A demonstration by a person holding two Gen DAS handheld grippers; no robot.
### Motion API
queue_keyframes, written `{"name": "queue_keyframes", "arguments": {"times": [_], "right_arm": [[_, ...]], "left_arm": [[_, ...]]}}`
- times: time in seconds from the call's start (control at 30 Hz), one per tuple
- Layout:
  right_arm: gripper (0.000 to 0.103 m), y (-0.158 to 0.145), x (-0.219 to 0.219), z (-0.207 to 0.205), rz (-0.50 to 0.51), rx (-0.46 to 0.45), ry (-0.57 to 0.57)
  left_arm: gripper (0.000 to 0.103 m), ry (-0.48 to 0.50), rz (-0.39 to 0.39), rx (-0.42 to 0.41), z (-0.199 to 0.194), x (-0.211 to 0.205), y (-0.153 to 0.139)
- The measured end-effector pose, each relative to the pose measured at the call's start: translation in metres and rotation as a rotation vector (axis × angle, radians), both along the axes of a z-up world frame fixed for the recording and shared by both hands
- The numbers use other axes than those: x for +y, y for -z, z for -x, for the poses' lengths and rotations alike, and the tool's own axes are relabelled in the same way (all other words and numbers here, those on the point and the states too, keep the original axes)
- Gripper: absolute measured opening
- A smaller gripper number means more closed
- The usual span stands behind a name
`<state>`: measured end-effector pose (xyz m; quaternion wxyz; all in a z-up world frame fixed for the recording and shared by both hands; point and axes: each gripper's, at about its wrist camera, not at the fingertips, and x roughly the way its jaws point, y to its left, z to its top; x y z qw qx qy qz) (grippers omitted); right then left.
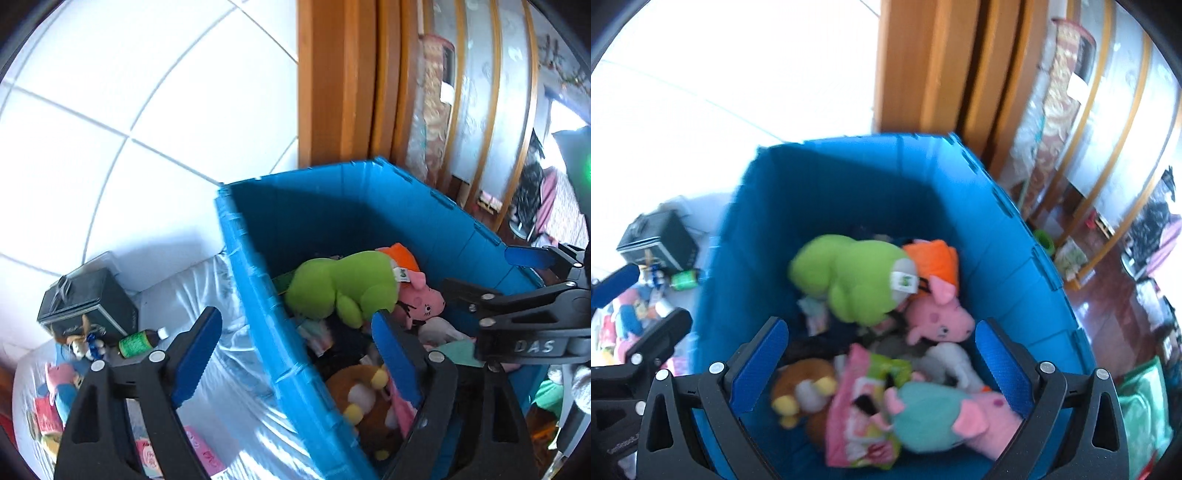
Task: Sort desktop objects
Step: 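Move the right tool back toward the white paper roll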
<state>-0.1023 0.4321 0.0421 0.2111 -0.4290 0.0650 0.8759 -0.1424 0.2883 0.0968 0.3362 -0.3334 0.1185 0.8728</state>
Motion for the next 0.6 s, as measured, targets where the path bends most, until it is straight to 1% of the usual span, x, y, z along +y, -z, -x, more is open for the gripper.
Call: {"name": "queue_keyframes", "arguments": {"times": [0.13,0.17,0.3,0.43,0.47,0.6], "right_arm": [[0.103,-0.014,-0.047,-0.014,0.017,0.093,-0.065],[0.103,-0.017,-0.06,-0.015,0.021,0.112,-0.084],[0.103,-0.022,-0.108,-0.012,0.036,0.17,-0.146],[0.103,-0.02,-0.157,0.005,0.063,0.202,-0.215],[0.103,-0.018,-0.168,0.009,0.071,0.202,-0.23],[0.103,-0.005,-0.212,0.038,0.071,0.18,-0.288]], "left_arm": [[0.084,-0.059,-0.048,0.034,-0.007,-0.061,0.001],[0.084,-0.073,-0.053,0.024,-0.006,-0.072,0.003],[0.084,-0.105,-0.055,0.028,0.001,-0.126,0.017],[0.084,-0.163,-0.039,0.038,0.016,-0.181,0.034],[0.084,-0.13,-0.046,0.045,0.022,-0.194,0.038],[0.084,-0.211,-0.019,0.038,0.051,-0.244,0.057]]}}
